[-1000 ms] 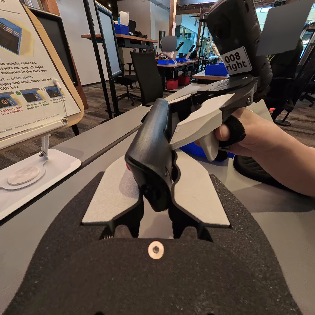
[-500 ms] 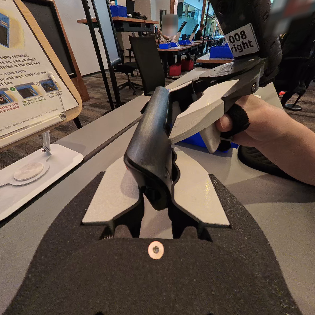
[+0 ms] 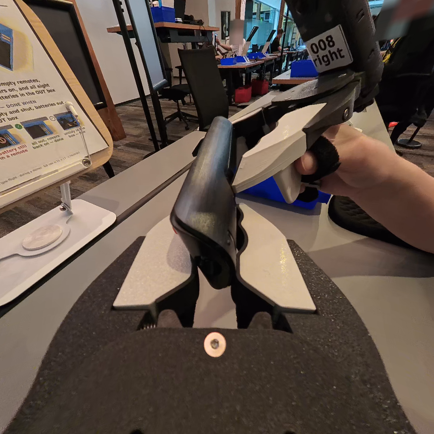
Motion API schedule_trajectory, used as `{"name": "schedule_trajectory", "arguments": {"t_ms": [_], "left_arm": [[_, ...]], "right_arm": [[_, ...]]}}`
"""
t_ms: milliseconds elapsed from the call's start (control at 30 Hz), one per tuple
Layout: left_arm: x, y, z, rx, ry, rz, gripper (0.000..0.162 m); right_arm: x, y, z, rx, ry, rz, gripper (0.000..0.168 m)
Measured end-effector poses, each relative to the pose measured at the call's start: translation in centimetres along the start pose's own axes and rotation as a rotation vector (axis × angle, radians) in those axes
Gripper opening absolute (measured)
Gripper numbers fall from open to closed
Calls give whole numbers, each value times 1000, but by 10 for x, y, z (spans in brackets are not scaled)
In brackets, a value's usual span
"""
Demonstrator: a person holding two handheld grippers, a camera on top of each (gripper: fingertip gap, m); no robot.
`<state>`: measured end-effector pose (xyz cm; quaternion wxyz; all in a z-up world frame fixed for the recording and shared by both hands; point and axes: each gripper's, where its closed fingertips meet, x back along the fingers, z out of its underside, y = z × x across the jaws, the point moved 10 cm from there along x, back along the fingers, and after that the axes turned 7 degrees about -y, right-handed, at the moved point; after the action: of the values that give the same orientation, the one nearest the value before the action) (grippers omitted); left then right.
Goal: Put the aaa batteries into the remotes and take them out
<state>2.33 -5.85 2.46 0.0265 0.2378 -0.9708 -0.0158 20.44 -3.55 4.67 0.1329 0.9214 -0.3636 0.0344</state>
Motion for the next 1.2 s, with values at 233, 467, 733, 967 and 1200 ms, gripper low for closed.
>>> {"name": "schedule_trajectory", "arguments": {"t_ms": [233, 467, 733, 967, 1200], "left_arm": [[-3, -1, 4, 11, 9, 8, 30], [-4, -3, 6, 18, 12, 19, 30], [-4, -4, 5, 24, 3, 28, 29], [-5, -4, 7, 26, 7, 26, 29], [1, 5, 8, 105, -33, 64, 28]], "right_arm": [[3, -2, -3, 32, 14, -2, 122], [5, -3, -5, 57, 20, -8, 121], [7, -3, -7, 74, 18, -17, 119], [7, -5, -7, 72, 24, -28, 118], [23, -9, -18, 29, -66, -153, 90]]}}
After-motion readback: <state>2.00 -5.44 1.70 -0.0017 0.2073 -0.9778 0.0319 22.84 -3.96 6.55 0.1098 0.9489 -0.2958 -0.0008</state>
